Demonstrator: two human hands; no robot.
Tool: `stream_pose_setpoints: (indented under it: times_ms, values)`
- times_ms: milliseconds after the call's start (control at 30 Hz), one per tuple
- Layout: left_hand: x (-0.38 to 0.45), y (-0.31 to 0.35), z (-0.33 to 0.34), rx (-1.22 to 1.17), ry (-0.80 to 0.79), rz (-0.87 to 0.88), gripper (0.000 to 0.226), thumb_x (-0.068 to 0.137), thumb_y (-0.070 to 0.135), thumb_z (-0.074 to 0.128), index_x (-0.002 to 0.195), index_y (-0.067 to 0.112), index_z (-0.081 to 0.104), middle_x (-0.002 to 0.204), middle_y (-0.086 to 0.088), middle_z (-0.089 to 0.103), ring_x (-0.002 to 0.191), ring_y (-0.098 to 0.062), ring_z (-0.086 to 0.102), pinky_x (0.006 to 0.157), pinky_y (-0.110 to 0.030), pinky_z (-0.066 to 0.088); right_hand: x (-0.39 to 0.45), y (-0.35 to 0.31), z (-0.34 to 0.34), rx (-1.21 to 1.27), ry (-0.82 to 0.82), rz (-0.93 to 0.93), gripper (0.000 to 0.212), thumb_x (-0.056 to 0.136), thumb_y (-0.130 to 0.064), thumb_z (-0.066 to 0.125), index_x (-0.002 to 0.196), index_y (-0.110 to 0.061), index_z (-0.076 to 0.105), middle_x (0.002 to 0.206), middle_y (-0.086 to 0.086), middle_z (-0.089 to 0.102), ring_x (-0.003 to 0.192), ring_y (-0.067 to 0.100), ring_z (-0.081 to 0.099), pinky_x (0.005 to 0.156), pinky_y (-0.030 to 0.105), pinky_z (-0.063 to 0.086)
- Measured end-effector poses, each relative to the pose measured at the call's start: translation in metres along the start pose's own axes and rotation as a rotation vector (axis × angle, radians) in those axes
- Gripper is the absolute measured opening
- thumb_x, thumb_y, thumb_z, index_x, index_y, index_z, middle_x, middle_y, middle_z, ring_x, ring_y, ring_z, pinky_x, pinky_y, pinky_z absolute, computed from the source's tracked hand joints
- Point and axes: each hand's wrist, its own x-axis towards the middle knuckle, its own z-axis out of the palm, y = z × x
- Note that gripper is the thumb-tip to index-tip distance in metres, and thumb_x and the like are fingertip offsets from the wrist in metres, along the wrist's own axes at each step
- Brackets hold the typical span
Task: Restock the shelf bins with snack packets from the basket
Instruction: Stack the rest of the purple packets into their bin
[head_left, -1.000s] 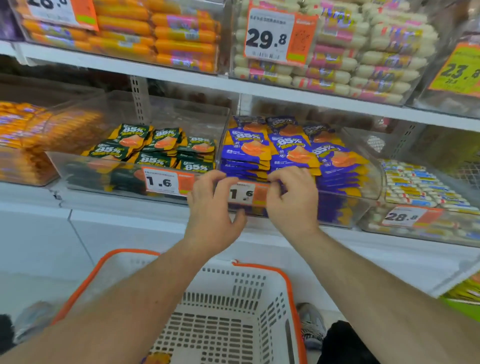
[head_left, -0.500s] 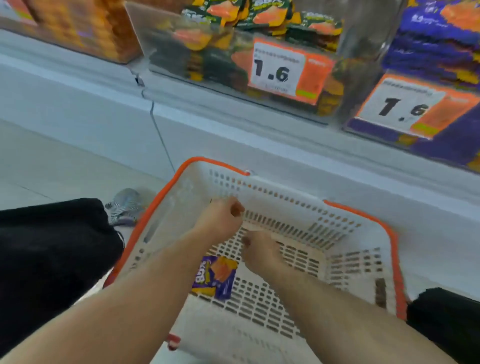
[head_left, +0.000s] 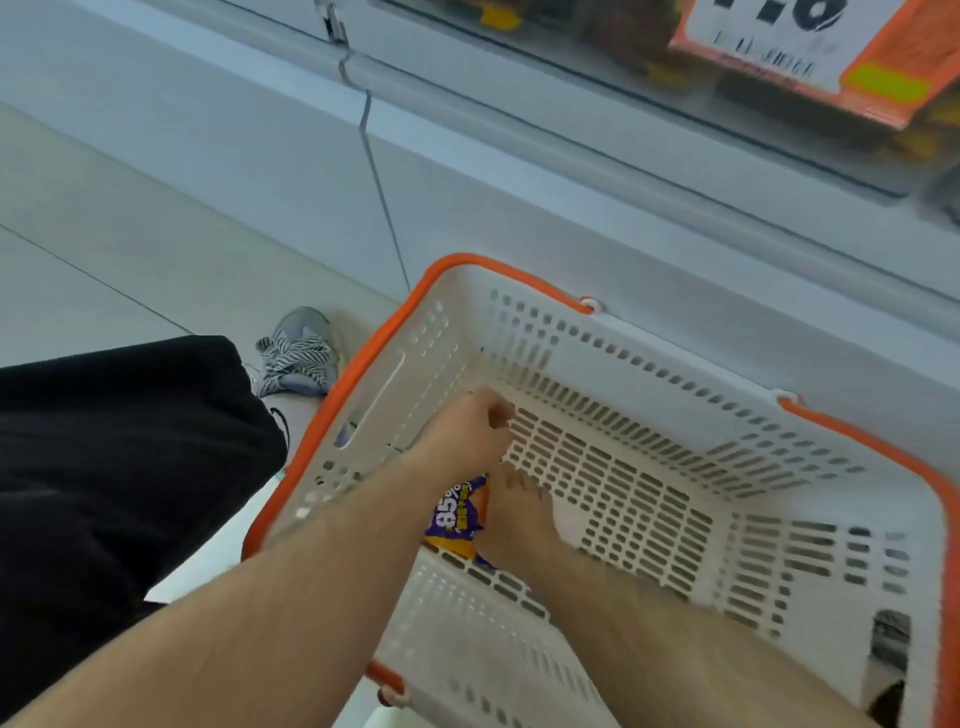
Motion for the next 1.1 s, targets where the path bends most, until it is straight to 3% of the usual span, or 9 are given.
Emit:
stream_pose_setpoints:
  times_ms: [167,333,400,533,667,733,933,1000,1100]
  values:
    - [-0.003,-0.001,0.003,-0.021,-0.031,-0.01,0.023,0.094,0.018,0.054,0.115,0.024,0.06,0.113,0.006,0.061,0.096,-0.011,0.058,0.078,-0.022,0.046,-0.011,0.0,0.016,-0.282,0.062,-0.07,0.102,0.079,-0.054,0.067,0.153,-0.015,0.008,0.14,0.012,0.036,0.13,0.031,0.036,0.111,0.05,0.023]
    - [-0.006,0.002,0.002,-0.021,-0.044,-0.018,0.023,0.093,0.016,0.053,0.113,0.024,0.061,0.111,0.005,0.061,0.097,-0.012,0.059,0.081,-0.026,0.05,-0.01,-0.001,0.025,-0.369,0.109,0.006,0.101,0.084,-0.038,0.068,0.154,-0.012,0.0,0.139,0.013,0.038,0.127,0.031,0.037,0.111,0.051,0.025]
    - [-0.005,0.003,0.0,-0.022,-0.032,-0.026,0.022,0.093,0.016,0.053,0.112,0.025,0.061,0.111,0.006,0.061,0.096,-0.011,0.058,0.078,-0.022,0.046,-0.008,0.0,0.025,-0.31,0.134,0.022,0.076,0.091,-0.034,0.06,0.15,-0.01,0.019,0.135,0.011,0.041,0.125,0.028,0.041,0.108,0.044,0.03]
    - [-0.005,0.008,0.0,-0.031,-0.021,-0.04,0.02,0.092,0.016,0.053,0.108,0.026,0.06,0.108,0.007,0.059,0.096,-0.011,0.057,0.077,-0.022,0.045,-0.006,0.01,0.018,0.157,0.049,0.036,0.019,0.087,-0.013,0.053,0.1,-0.026,0.058,0.108,0.0,0.057,0.099,0.02,0.055,0.083,0.031,0.049]
    - [-0.007,0.032,-0.002,-0.07,-0.004,0.005,0.024,0.092,0.016,0.053,0.114,0.024,0.059,0.113,0.006,0.061,0.098,-0.012,0.057,0.08,-0.022,0.044,-0.016,0.023,-0.025,0.417,0.085,0.083,0.025,0.087,-0.008,0.048,0.068,-0.023,0.043,0.078,0.004,0.05,0.07,0.014,0.047,0.06,0.025,0.04]
    - [-0.01,0.046,-0.005,-0.09,0.034,0.031,0.032,0.092,0.015,0.054,0.123,0.023,0.056,0.12,0.005,0.059,0.102,-0.011,0.056,0.081,-0.022,0.042,-0.027,0.029,-0.054,0.489,0.113,0.079,0.022,0.086,-0.001,0.044,0.072,-0.019,0.046,0.078,0.002,0.052,0.074,0.018,0.049,0.066,0.036,0.044]
    - [-0.035,0.078,-0.011,-0.493,0.208,-0.119,0.06,0.093,0.018,0.061,0.144,0.007,0.033,0.139,-0.011,0.047,0.106,-0.017,0.047,0.085,-0.03,0.041,-0.086,0.044,-0.149,0.587,0.351,0.062,0.018,0.097,-0.014,0.05,0.109,-0.026,0.056,0.091,-0.012,0.058,0.081,0.007,0.056,0.057,0.018,0.037]
    - [-0.045,0.085,-0.009,-0.594,0.186,-0.138,0.061,0.092,0.025,0.063,0.143,0.007,0.033,0.133,-0.012,0.051,0.105,-0.019,0.05,0.087,-0.032,0.04,-0.11,0.049,-0.177,0.565,0.474,0.018,0.019,0.094,-0.012,0.054,0.107,-0.026,0.058,0.088,-0.014,0.056,0.081,0.006,0.055,0.058,0.013,0.034]
    - [-0.063,0.106,-0.008,-0.683,0.098,-0.048,0.05,0.093,0.03,0.062,0.135,0.014,0.042,0.116,-0.006,0.062,0.102,-0.025,0.064,0.079,-0.037,0.049,-0.144,0.054,-0.206,0.591,0.554,-0.004,0.024,0.088,-0.004,0.058,0.09,-0.028,0.056,0.085,-0.009,0.059,0.079,0.01,0.055,0.067,0.022,0.039]
